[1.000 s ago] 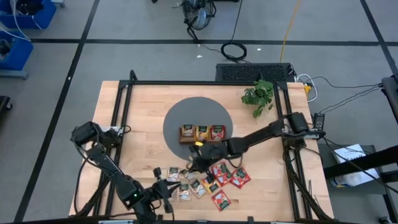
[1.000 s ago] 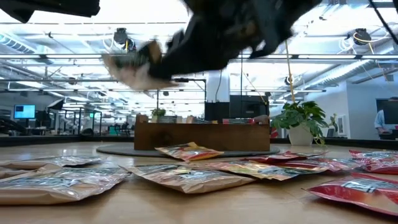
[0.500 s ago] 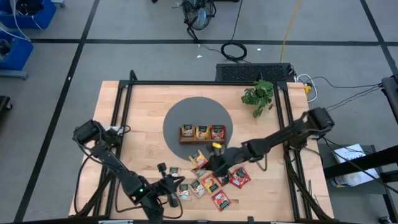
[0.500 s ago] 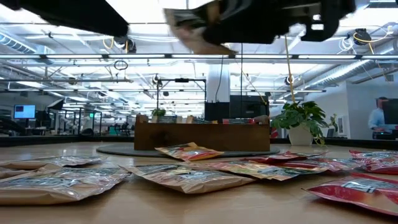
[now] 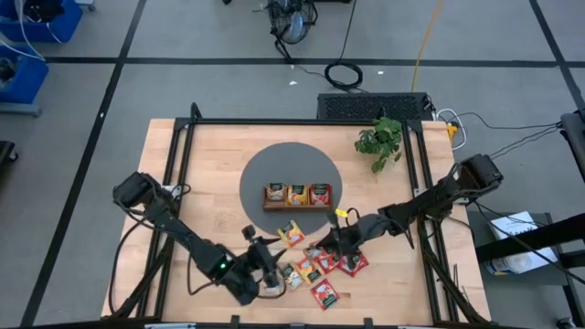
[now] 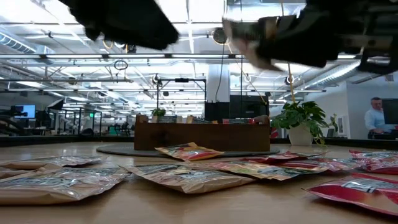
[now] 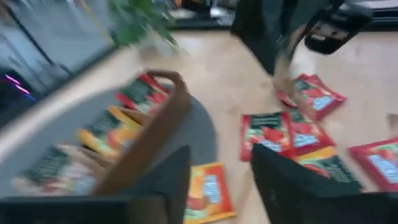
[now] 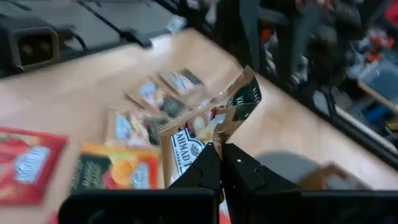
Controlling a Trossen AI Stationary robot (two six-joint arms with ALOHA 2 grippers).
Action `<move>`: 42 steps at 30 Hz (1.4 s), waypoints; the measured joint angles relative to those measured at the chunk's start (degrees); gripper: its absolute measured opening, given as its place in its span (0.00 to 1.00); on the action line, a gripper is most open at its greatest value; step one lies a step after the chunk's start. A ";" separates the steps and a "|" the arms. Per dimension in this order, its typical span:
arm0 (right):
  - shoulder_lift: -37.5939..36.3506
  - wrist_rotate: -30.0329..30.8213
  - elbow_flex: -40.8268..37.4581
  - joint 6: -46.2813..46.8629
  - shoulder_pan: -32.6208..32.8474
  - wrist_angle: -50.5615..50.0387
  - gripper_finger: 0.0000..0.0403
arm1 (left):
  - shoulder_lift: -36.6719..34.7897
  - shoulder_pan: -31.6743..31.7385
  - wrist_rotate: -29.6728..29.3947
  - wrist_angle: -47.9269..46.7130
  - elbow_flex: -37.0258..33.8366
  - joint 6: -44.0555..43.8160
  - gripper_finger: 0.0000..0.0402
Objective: Pick & Place Tea
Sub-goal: Put the cinnamon tea sachet into the left compartment of the wooden organizer
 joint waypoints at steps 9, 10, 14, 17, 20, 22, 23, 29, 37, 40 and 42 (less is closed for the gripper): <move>3.84 6.04 1.78 -6.27 2.97 2.61 0.00 | 0.00 3.33 15.30 6.65 0.04 5.58 0.72; 4.47 6.47 2.10 -6.56 3.01 2.59 0.00 | 0.00 3.32 15.55 6.79 0.04 6.02 0.73; 7.40 7.43 3.27 -7.49 2.92 1.99 0.00 | 0.00 3.24 15.25 7.59 0.04 6.33 0.75; 9.09 7.53 4.64 -8.68 3.04 2.55 0.00 | -0.02 3.84 15.67 8.26 0.04 6.07 0.75; 10.33 8.78 5.52 -8.89 3.05 2.03 0.00 | -0.02 4.67 17.18 9.29 0.04 6.05 0.73; 10.67 8.83 5.92 -9.02 3.01 2.35 0.00 | -0.02 5.30 17.81 9.29 0.04 6.05 0.71; 10.61 8.87 5.82 -9.24 3.01 2.67 0.00 | 0.28 5.65 18.18 9.42 0.04 6.02 0.69; 10.60 8.88 5.84 -9.19 3.05 3.38 0.00 | 2.07 7.37 22.11 10.12 -0.04 6.52 0.60; 10.60 8.85 5.84 -8.60 3.01 2.62 0.00 | 1.97 7.77 22.13 10.44 0.02 8.67 0.42; 10.60 8.85 5.84 -8.45 3.01 2.51 0.00 | 1.97 7.73 22.18 10.38 0.02 9.10 0.28; 10.60 8.90 5.84 -8.42 2.99 2.51 0.00 | 1.97 7.73 22.18 10.38 0.02 10.11 0.17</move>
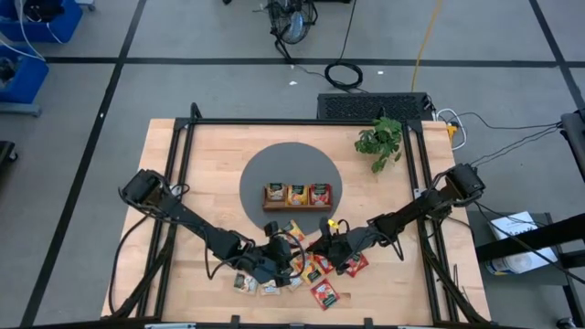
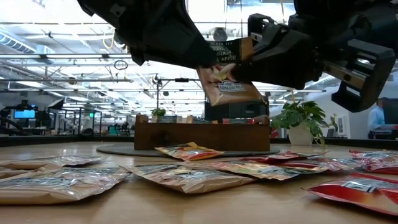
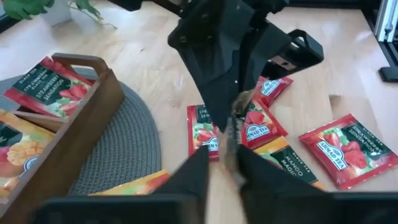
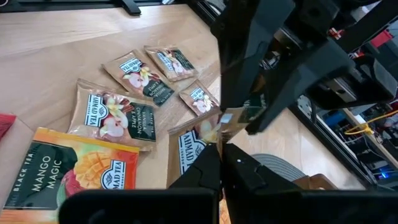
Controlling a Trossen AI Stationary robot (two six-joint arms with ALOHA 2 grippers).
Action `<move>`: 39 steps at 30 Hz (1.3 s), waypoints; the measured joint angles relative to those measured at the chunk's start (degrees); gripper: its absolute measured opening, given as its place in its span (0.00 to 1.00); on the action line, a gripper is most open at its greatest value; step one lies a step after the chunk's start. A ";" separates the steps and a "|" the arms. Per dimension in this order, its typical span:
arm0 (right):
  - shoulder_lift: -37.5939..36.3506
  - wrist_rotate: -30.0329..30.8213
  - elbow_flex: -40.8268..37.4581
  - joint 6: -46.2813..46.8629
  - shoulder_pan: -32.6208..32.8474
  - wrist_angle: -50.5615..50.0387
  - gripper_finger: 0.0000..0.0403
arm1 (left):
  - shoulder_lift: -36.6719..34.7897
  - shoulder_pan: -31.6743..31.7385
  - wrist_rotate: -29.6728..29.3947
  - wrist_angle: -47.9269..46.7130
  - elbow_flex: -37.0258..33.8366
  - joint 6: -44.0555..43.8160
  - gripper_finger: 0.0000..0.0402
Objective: Pick & Place Tea
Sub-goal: Put the cinnamon tea sachet into the left compartment of the wooden organizer
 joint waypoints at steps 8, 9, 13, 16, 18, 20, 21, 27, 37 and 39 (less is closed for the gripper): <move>-0.04 0.00 0.00 2.93 -0.11 -1.08 0.10 | 0.00 -0.72 -0.01 -0.33 0.00 1.49 0.02; -0.12 0.00 0.00 3.82 -0.25 -1.66 0.13 | 0.00 -0.93 -0.05 -0.37 0.00 1.48 0.01; -1.74 -0.07 -0.07 6.67 -0.81 -6.12 0.25 | 0.00 -1.91 -0.13 -0.46 0.00 1.36 0.02; -3.06 -0.24 -0.11 8.75 -1.50 -7.42 0.33 | 0.00 -2.34 -0.76 -1.07 0.00 1.28 0.01; -3.80 -0.29 -0.11 10.04 -1.72 -6.51 0.37 | 0.00 -2.38 -1.70 -1.96 0.00 0.52 0.01; -4.61 -0.61 -0.11 12.31 -1.90 -5.79 0.40 | 0.00 -2.38 -2.59 -3.20 0.00 -0.42 0.02; -5.04 -1.60 -0.11 13.87 -2.01 -5.25 0.41 | 0.00 -2.38 -3.02 -3.73 0.00 -0.79 0.01; -7.32 -9.53 -0.11 20.55 -2.73 -4.05 0.42 | 0.00 -2.10 -3.14 -4.61 0.00 -2.09 0.01; -7.34 -12.53 -0.09 31.38 -4.97 -5.81 0.39 | 0.00 -0.92 -3.14 -4.42 0.00 -2.98 0.01; -7.34 -12.53 -0.11 31.95 -5.43 -7.65 0.40 | 0.00 -0.61 -3.11 -4.40 0.00 -2.99 0.01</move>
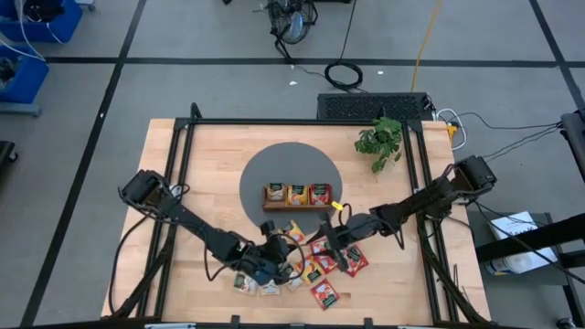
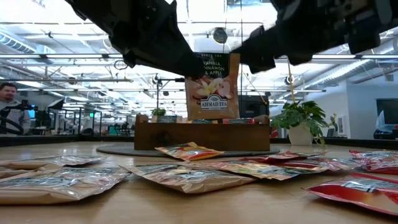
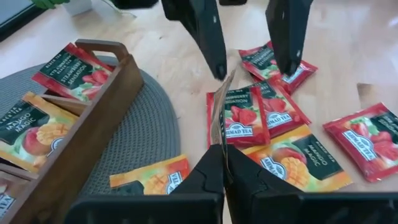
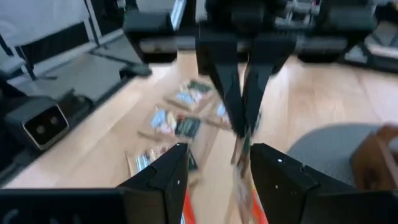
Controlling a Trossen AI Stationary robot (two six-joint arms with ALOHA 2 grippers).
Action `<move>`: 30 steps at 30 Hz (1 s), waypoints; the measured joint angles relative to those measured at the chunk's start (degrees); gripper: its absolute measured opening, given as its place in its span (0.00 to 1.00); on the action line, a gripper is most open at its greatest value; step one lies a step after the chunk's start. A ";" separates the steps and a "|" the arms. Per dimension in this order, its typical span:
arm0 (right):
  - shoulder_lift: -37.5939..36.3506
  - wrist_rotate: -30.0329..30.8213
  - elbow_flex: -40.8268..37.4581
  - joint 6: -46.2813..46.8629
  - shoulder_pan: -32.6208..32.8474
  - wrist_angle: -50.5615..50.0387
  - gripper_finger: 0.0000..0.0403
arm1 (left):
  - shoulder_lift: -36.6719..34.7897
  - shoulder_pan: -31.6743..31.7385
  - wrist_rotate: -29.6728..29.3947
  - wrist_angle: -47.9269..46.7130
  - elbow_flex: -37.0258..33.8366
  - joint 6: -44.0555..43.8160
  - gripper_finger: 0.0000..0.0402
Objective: Pick & Place Tea
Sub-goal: Put the cinnamon tea sachet into the left compartment of the wooden organizer
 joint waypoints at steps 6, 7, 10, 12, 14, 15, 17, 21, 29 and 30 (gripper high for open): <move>0.04 0.23 0.00 0.69 -1.08 -0.78 0.41 | 0.00 0.17 0.03 0.30 0.00 0.00 0.01; 0.04 0.22 0.00 0.70 -1.31 -0.71 0.40 | 0.00 0.17 0.03 0.47 0.00 0.02 0.01; 0.05 0.31 0.00 0.68 -1.86 -0.44 0.38 | 0.00 0.17 0.05 0.59 0.00 0.02 0.02; 0.75 0.33 0.00 0.73 -2.24 0.43 0.36 | 0.00 0.17 0.05 0.99 0.00 0.33 0.02; 1.53 0.22 0.02 0.72 -2.47 1.09 0.34 | 0.00 0.17 0.37 1.58 0.00 1.05 0.01; 2.08 0.18 0.11 0.73 -2.50 1.84 0.34 | 0.00 0.17 0.51 1.83 0.00 1.12 0.01; 3.34 0.14 0.45 0.73 -2.50 2.55 0.32 | 0.00 0.17 0.53 1.93 0.00 1.09 0.02; 5.08 0.05 1.56 -0.50 -2.48 2.78 0.30 | 0.00 0.17 0.60 1.99 0.00 1.14 0.02; 5.31 -4.01 1.98 -2.02 -2.50 5.41 0.16 | 0.00 0.17 1.55 1.35 0.00 1.21 0.03; 5.31 -4.65 1.98 -2.11 -2.49 5.74 0.13 | 0.00 0.17 1.64 1.35 0.00 1.17 0.02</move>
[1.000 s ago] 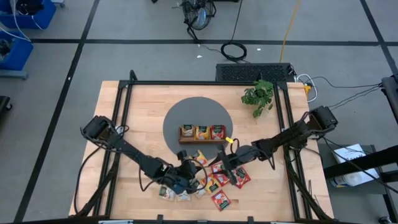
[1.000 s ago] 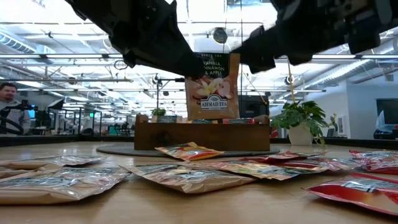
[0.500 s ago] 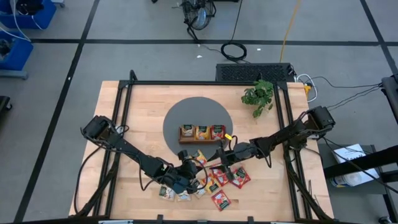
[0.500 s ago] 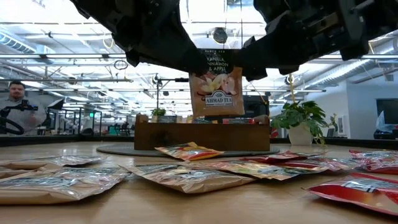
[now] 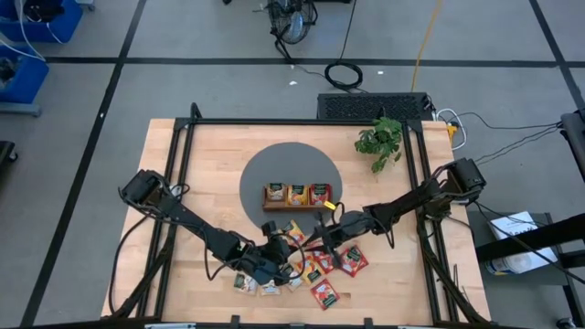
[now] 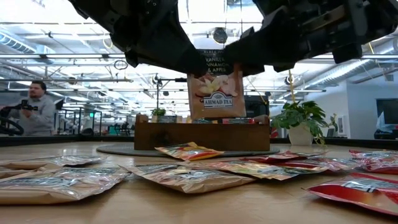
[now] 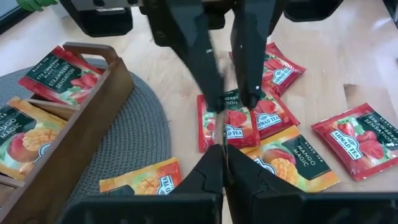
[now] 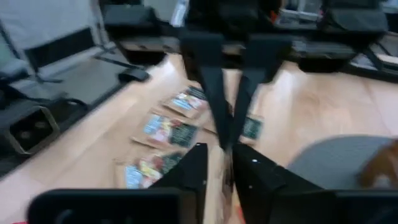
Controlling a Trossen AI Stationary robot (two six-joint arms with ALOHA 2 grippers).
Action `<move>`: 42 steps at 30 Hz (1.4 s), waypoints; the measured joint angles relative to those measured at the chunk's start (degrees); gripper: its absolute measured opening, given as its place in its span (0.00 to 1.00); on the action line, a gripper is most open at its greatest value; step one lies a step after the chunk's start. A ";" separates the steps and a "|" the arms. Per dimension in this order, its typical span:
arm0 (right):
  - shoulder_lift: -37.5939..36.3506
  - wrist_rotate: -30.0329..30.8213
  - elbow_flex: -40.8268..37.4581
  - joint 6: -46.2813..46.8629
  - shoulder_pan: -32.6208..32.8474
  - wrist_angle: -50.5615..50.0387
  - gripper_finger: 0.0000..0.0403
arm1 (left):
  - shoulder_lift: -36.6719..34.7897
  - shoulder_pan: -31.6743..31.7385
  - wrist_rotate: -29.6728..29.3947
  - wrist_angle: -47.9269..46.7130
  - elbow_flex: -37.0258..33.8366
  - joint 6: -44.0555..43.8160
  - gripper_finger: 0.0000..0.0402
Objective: Pick & Place Tea
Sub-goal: Put the cinnamon tea sachet into the left compartment of the wooden organizer
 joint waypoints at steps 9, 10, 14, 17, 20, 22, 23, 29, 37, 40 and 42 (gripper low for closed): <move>0.00 -1.16 -0.02 -0.47 -0.06 -0.77 0.00 | 0.00 0.00 1.81 -0.05 0.00 2.45 0.09; 0.00 -1.18 -0.02 -0.59 -0.06 -0.83 0.00 | 0.00 0.00 2.23 -0.04 0.00 3.34 0.10; 0.00 -1.33 -0.02 -0.97 -0.35 -0.78 0.00 | -0.11 -0.19 5.35 -0.13 0.00 9.00 0.15; 0.00 -1.44 -0.02 -0.75 -0.71 -0.46 0.00 | -0.87 -0.39 6.20 -0.19 -0.02 12.58 0.19; 0.00 -3.23 -0.04 -0.06 -0.93 -0.43 0.00 | -2.45 -0.61 6.49 -0.79 -0.02 12.82 0.21; 0.00 -4.32 -0.04 0.17 -0.98 -0.38 0.00 | -4.43 -0.67 7.74 -3.34 -0.02 11.83 0.21; 0.00 -4.32 -0.04 0.14 -0.98 -0.33 0.00 | -5.75 -0.74 8.86 -5.59 -0.02 10.69 0.21; 0.00 -4.33 -0.07 -0.61 -0.95 -0.94 0.00 | -15.88 -6.60 4.69 -23.49 -1.01 -1.72 0.21; 0.00 -4.30 -0.07 -1.97 -1.56 0.83 0.00 | -19.31 -21.59 -17.82 -16.45 -16.71 -18.84 0.21; 0.00 -4.30 -0.07 -1.49 -2.78 3.45 0.00 | -18.93 -24.46 -25.67 -1.65 -24.00 -13.65 0.15; 0.00 -4.31 -0.09 -0.36 -3.60 5.35 0.00 | -18.86 -24.35 -25.18 7.68 -28.57 -9.97 0.08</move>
